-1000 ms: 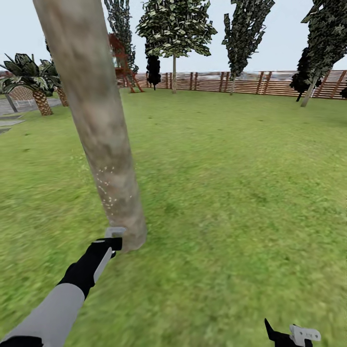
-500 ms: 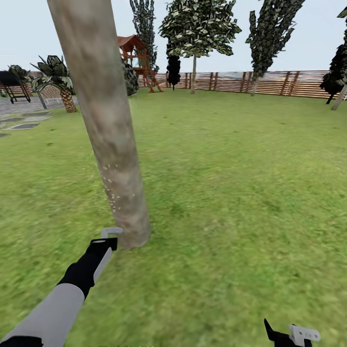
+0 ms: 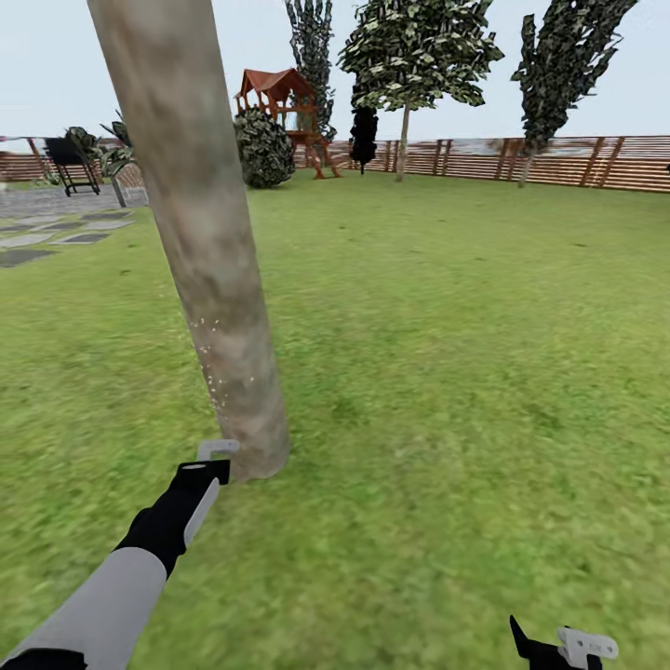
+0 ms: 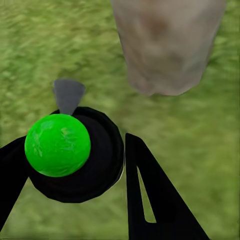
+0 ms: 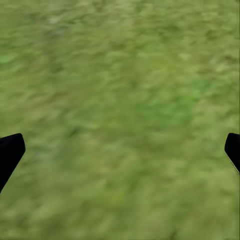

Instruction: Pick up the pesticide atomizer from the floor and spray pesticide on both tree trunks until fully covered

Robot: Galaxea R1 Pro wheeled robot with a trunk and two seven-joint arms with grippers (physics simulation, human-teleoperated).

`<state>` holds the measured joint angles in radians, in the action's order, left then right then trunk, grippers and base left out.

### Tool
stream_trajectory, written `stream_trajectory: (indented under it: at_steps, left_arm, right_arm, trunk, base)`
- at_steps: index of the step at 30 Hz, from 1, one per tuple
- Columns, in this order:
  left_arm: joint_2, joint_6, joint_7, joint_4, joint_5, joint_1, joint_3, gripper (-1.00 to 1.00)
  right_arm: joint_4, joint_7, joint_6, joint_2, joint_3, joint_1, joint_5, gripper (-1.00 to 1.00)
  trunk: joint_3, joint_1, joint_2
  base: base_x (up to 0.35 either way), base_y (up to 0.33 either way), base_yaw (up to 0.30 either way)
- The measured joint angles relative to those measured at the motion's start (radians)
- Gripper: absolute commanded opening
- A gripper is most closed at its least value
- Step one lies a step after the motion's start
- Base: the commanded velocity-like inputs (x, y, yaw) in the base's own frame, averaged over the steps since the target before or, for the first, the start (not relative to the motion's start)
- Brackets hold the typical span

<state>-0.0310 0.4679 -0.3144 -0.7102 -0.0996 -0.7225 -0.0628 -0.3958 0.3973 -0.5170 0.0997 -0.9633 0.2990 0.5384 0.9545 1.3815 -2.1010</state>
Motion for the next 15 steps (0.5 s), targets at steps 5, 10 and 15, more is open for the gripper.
stream_trajectory:
  at_steps: [5, 10, 15]
  left_arm:
    - [0.003, 0.0, 0.0, 0.0, 0.0, 0.0, 0.0, -1.0]
    - [0.009, 0.0, -0.001, 0.0, 0.0, 0.0, 0.0, -1.0]
    - [0.019, 0.0, -0.001, 0.001, 0.0, 0.0, 0.0, -1.0]
  right_arm:
    - [0.0, 0.0, 0.0, 0.0, 0.0, 0.0, 0.0, 1.0]
    - [0.0, 0.0, 0.0, 0.0, 0.0, 0.0, 0.0, 1.0]
    - [0.0, 0.0, 0.0, 0.0, 0.0, 0.0, 0.0, 1.0]
  trunk:
    - [0.0, 0.0, 0.0]
    - [0.0, 0.0, 0.0]
    - [0.0, 0.0, 0.0]
  base:
    - [0.136, -0.273, 0.278]
    - [0.138, -0.273, 0.278]
    - [0.138, -0.272, 0.186]
